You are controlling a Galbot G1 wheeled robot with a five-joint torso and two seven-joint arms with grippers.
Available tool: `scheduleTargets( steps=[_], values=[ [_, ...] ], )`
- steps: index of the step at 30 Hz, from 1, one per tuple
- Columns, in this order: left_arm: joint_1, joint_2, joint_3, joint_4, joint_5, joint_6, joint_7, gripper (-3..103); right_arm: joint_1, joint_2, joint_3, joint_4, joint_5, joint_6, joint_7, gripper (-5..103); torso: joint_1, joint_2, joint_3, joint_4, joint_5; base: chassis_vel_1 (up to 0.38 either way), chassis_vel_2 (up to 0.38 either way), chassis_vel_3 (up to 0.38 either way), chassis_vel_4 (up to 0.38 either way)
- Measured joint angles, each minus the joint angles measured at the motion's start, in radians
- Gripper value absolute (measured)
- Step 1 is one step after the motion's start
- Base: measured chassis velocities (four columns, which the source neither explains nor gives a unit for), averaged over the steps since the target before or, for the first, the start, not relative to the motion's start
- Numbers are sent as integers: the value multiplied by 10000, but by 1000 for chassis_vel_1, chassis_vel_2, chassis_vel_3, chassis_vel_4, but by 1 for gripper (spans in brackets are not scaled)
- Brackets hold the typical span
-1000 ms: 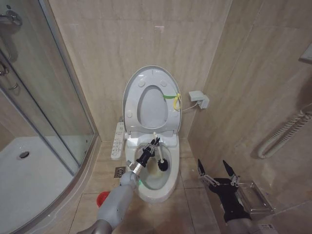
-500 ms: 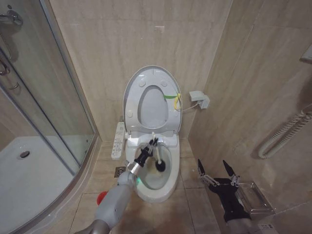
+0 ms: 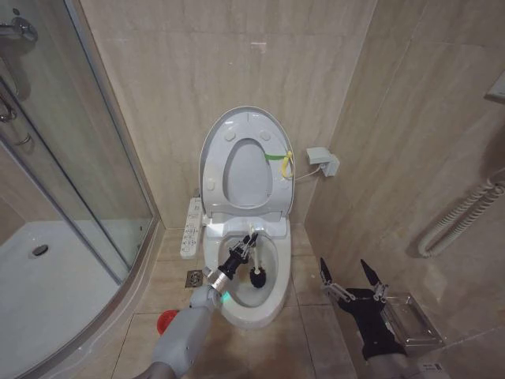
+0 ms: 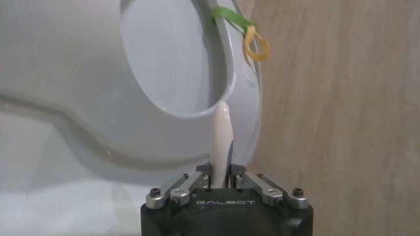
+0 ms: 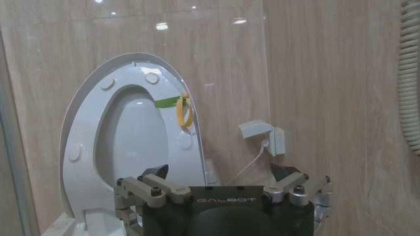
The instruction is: Open the toilet lid, clean the toilet bowl with a toilet brush, close the toilet lid, and flush.
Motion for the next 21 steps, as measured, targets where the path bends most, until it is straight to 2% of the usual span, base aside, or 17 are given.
scheduleTargets(
  steps=[4,7,12,21],
  values=[
    [-245,-95,16,-154,-352,17,-218,18,0,0,0,0,0,0,0,100,0,1,-1,-4,1,0,0,0,0],
    [-331,-167,0,342,404,6,-208,18,0,0,0,0,0,0,1,100,0,0,0,-1,1,0,0,0,0],
    [-131,-73,144,443,943,-50,-245,18,0,0,0,0,0,0,0,100,0,1,-1,3,1,0,0,0,0],
    [-305,-48,182,63,475,32,-347,18,0,0,0,0,0,0,0,100,0,1,0,-4,0,0,0,0,0]
  ],
)
